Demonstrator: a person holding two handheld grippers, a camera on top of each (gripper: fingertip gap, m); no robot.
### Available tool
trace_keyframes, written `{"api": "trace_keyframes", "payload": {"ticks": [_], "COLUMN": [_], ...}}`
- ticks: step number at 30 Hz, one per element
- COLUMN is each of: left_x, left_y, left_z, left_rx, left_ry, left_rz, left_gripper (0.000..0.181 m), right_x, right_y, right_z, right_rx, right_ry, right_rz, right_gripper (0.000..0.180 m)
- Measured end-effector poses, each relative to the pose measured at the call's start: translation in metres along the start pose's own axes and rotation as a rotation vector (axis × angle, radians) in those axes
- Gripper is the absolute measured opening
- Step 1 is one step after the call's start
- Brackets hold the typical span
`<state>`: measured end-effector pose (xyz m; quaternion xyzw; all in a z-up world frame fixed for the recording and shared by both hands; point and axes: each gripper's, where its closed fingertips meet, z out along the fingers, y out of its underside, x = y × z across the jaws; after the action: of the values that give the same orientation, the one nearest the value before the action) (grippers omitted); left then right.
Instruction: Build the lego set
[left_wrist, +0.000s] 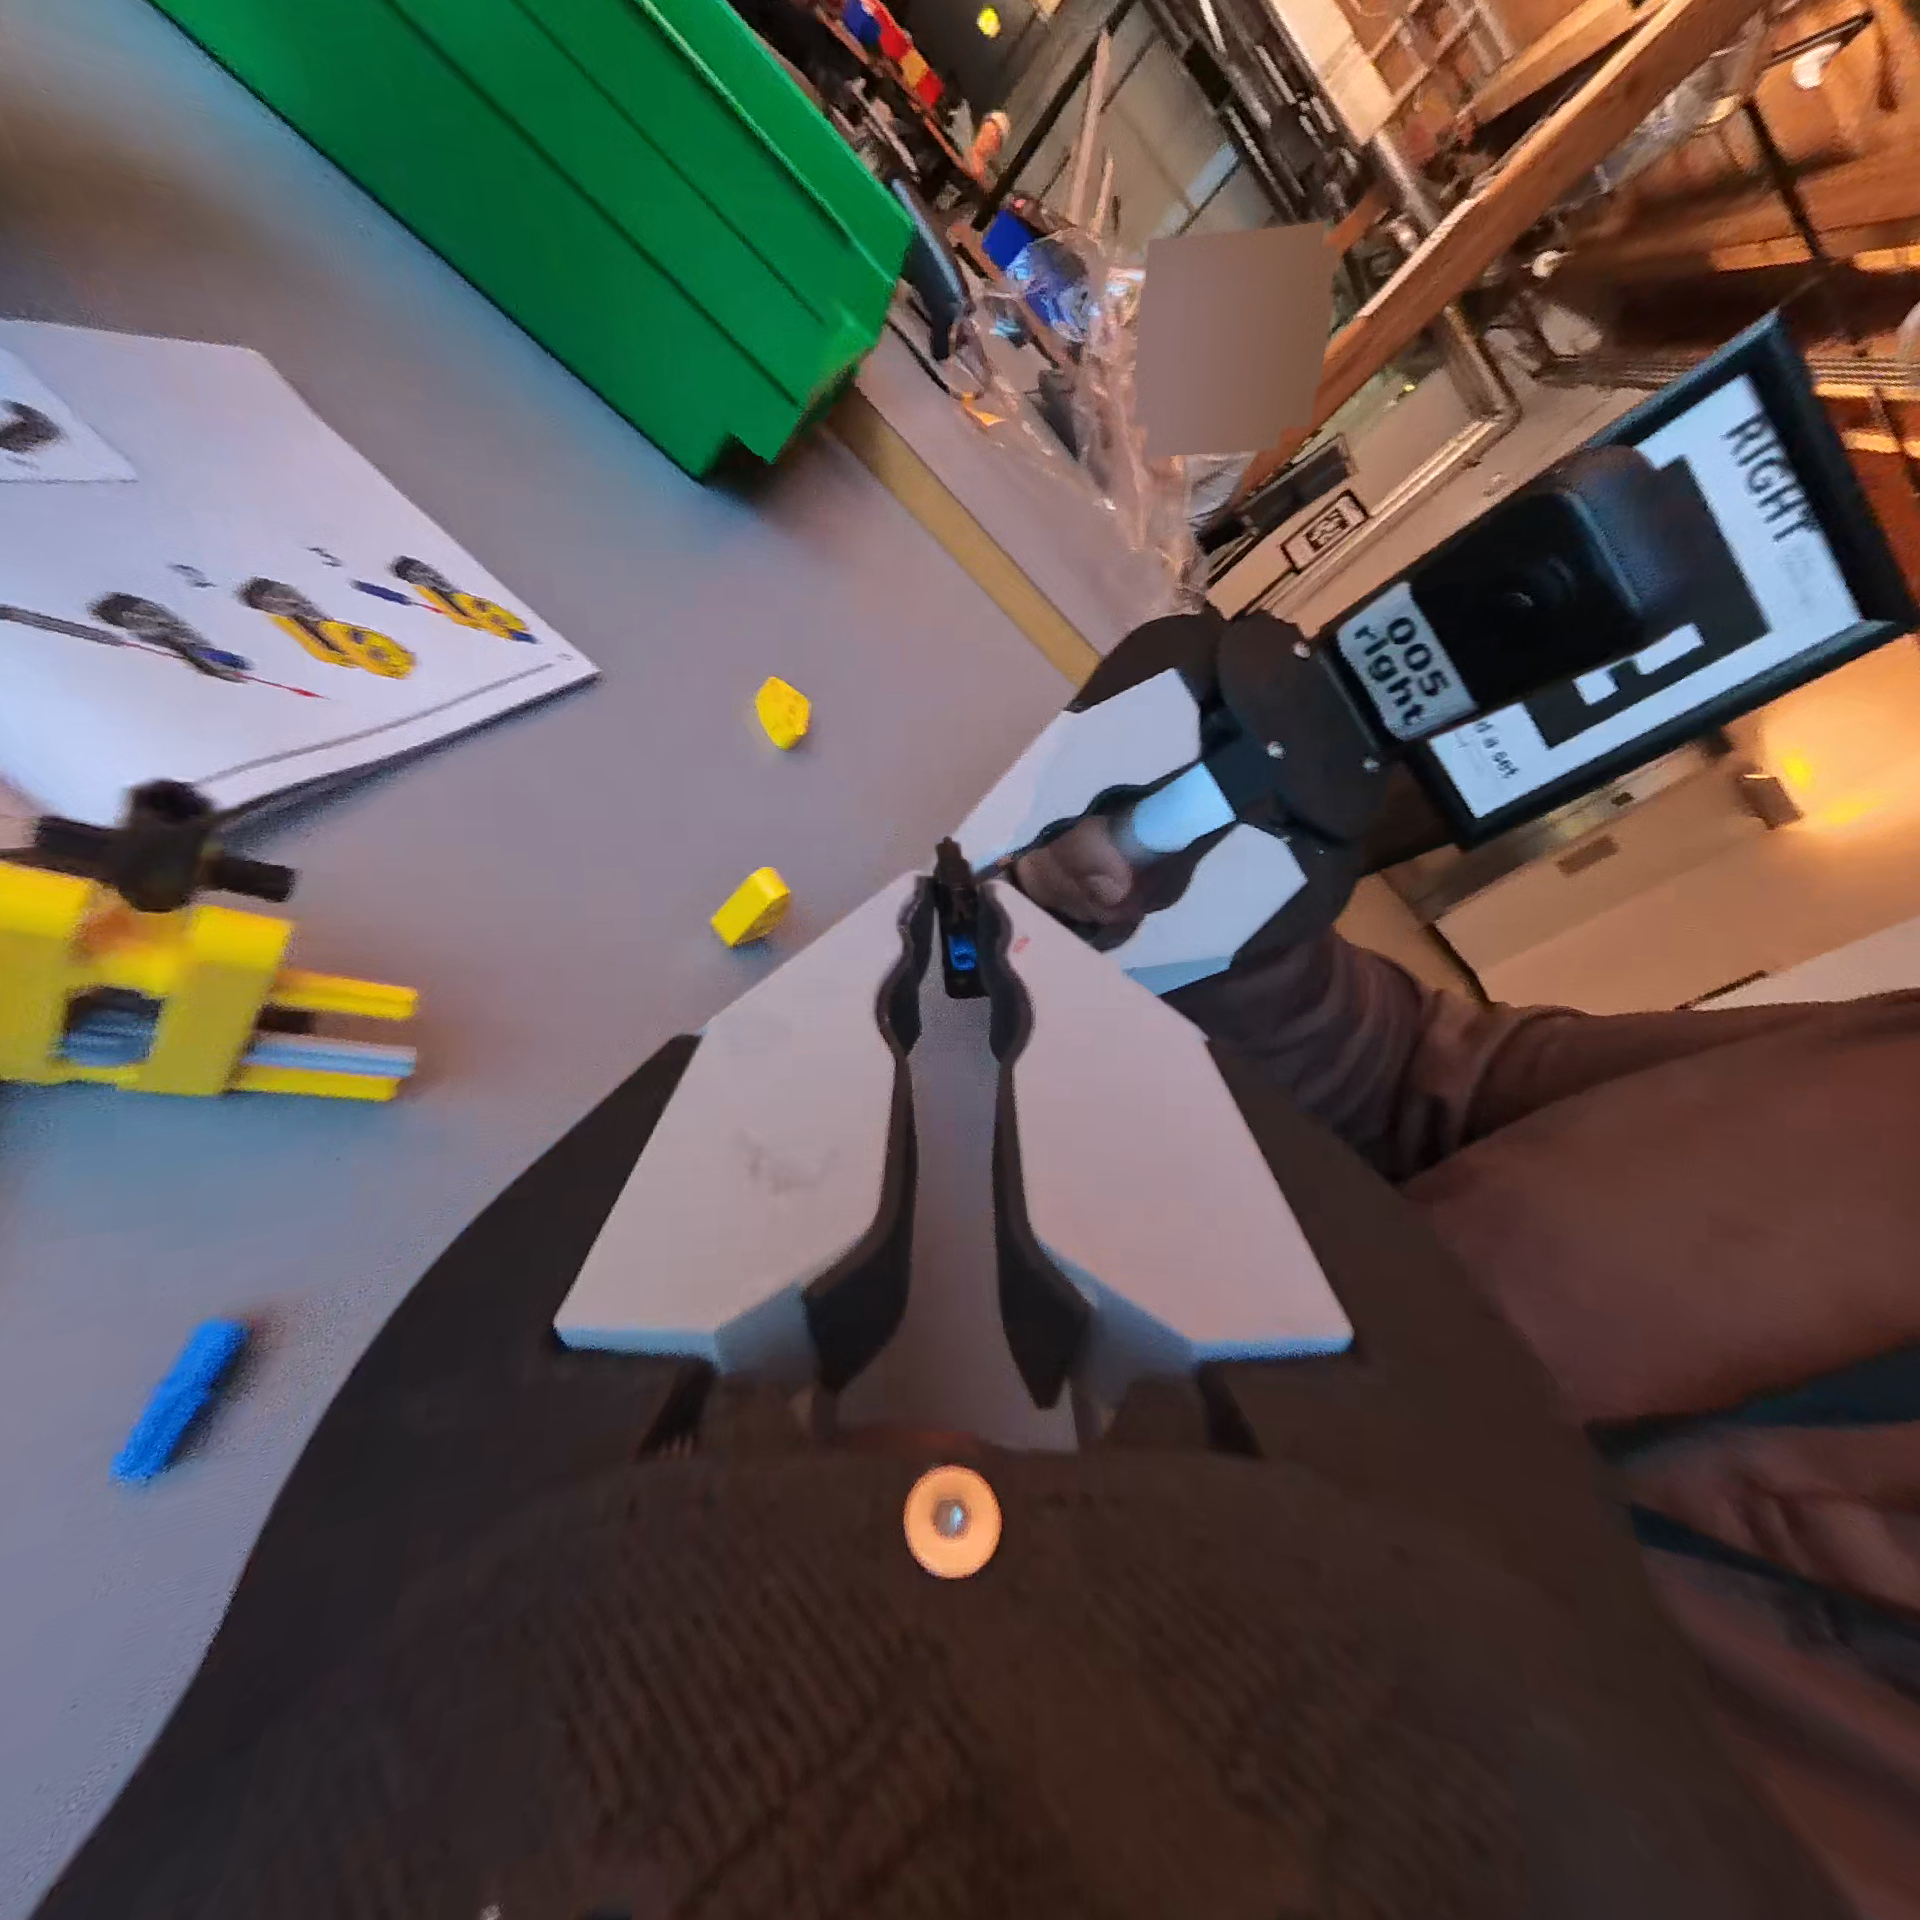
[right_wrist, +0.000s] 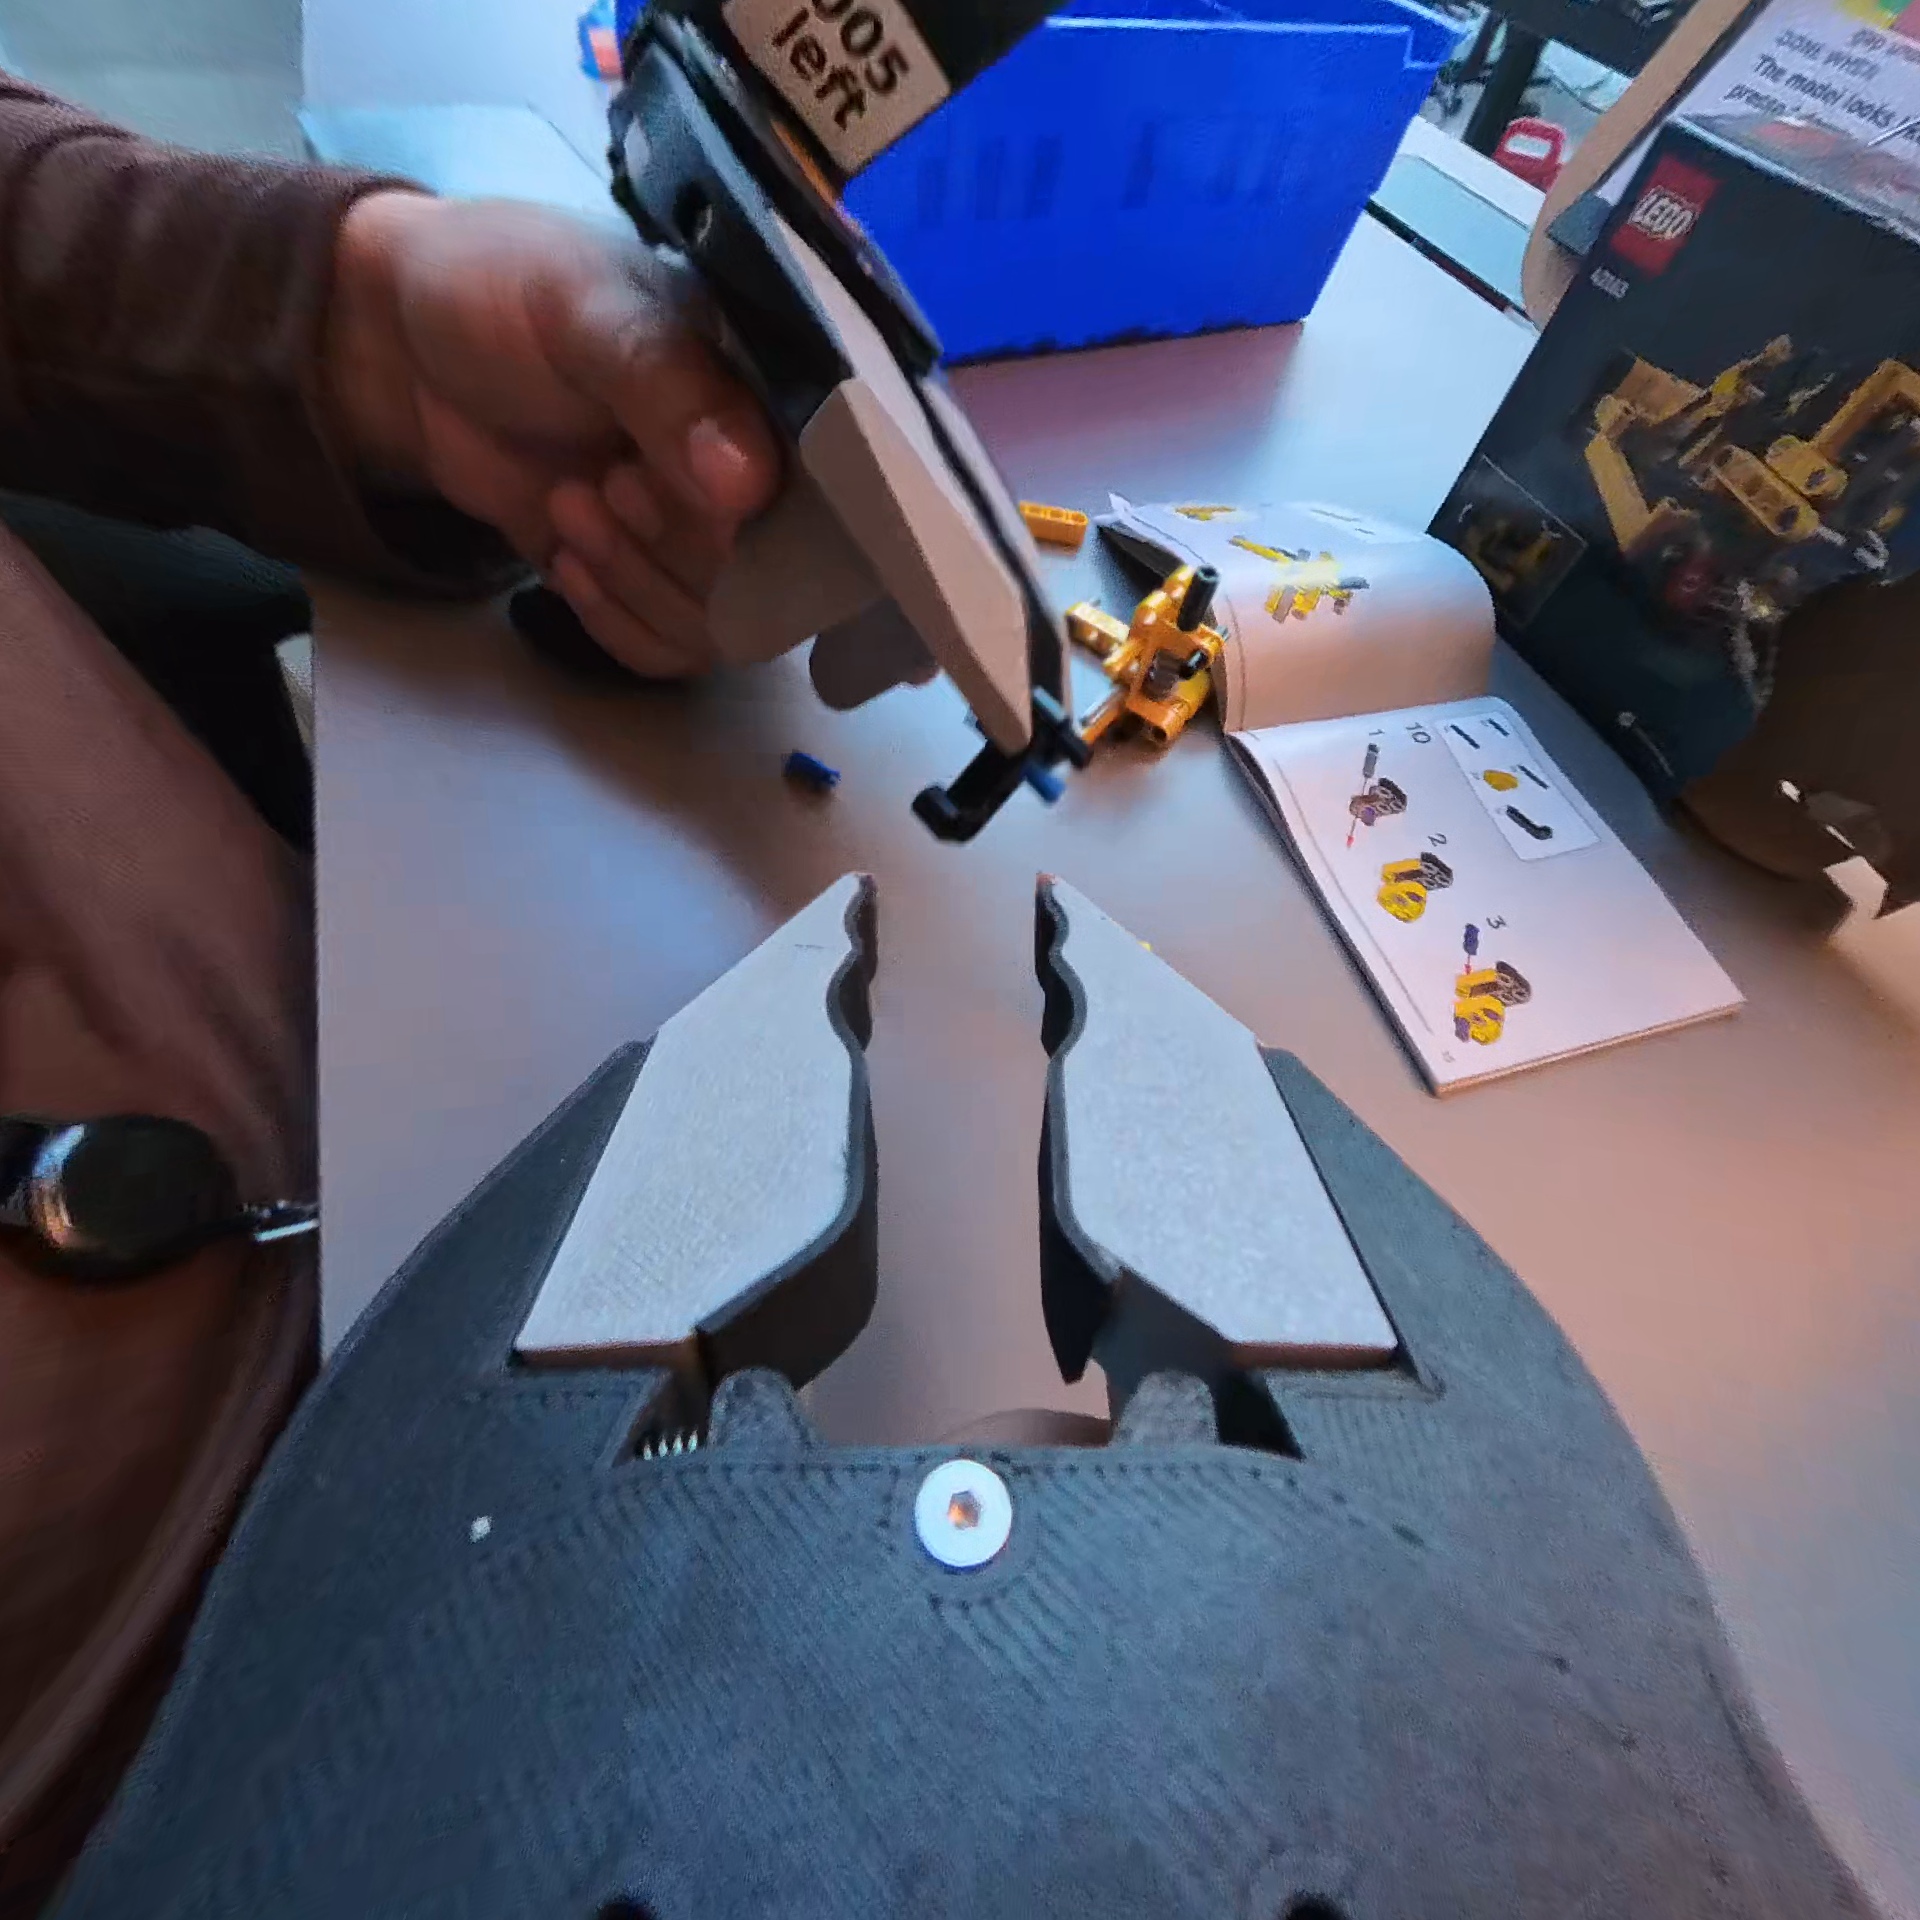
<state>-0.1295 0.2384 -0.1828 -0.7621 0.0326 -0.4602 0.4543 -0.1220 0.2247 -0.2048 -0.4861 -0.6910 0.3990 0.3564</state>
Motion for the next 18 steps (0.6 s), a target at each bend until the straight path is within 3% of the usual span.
{"api": "trace_keyframes", "payload": {"ticks": [6,13,18], "left_x": [0.003,-0.004,-0.007], "left_y": [-0.008,-0.004,-0.007], "left_z": [0.002,-0.007,-0.009], "left_rx": [0.034,-0.068,-0.082], "left_ry": [0.032,0.023,0.027], "left_rz": [0.013,0.171,0.239], "left_gripper": [0.004,0.004,0.004], "right_x": [0.009,0.048,0.053], "right_y": [-0.007,0.008,0.017], "right_z": [-0.004,-0.018,-0.013], "right_rx": [0.057,0.033,-0.013], "right_ry": [0.029,0.084,-0.027], "right_rz": [-0.009,-0.035,-0.105], "right_gripper": [0.000,0.007,0.010]}}
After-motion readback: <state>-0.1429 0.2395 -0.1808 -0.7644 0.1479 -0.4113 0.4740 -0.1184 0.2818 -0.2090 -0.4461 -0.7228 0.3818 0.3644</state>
